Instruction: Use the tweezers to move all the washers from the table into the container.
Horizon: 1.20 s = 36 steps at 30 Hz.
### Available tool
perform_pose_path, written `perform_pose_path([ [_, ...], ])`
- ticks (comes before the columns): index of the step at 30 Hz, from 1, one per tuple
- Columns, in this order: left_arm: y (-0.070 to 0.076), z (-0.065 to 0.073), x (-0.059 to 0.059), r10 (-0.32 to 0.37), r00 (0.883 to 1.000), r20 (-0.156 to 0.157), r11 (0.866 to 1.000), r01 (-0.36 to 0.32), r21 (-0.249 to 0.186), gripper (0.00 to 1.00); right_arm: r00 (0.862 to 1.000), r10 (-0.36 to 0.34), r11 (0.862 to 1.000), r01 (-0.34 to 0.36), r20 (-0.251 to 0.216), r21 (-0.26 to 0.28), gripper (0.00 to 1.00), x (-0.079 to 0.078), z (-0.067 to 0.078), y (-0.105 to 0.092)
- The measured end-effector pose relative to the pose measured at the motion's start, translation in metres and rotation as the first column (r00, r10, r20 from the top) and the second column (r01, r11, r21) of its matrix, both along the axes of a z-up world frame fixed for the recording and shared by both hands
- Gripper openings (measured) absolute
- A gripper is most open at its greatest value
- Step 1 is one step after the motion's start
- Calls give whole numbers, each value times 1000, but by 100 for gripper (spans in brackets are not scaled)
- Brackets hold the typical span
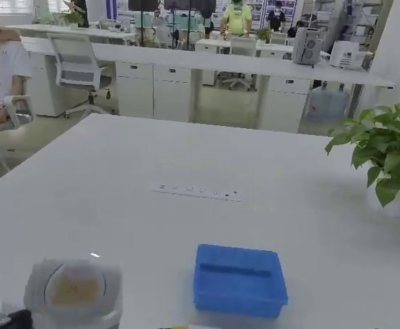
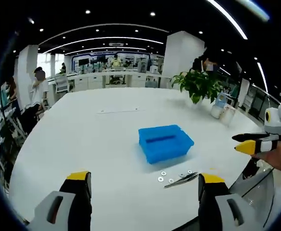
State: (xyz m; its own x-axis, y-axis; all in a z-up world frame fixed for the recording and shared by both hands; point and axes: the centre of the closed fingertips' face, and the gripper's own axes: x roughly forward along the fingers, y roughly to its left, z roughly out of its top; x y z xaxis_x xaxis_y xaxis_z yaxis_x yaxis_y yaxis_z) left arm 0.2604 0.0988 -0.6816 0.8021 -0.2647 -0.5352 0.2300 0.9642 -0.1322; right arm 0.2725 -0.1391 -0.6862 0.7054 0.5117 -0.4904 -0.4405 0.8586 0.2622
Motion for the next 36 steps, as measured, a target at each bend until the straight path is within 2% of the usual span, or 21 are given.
perform_pose_path([
  [3, 0, 1, 0, 2, 1000, 2, 1000, -2, 0, 96, 1000, 7, 1000, -7, 2, -3, 87, 0, 1, 2],
  [5, 3, 3, 1, 20, 1000, 14, 1000, -20, 3, 98, 1000, 11, 1000, -11, 2, -7, 87, 0, 1, 2],
  [15, 4, 0, 0, 21, 1000, 3, 1000, -21, -5, 99, 1000, 27, 999, -26, 5, -31, 87, 0, 1, 4],
  [26, 6, -2, -1, 25, 1000, -4, 1000, -25, -7, 99, 1000, 21, 999, -20, 19, -27, 87, 2, 2, 5],
  [36, 5, -4, 0, 18, 1000, -8, 1000, -18, 1, 98, 1000, 6, 1000, -6, 14, -6, 87, 4, 3, 2],
])
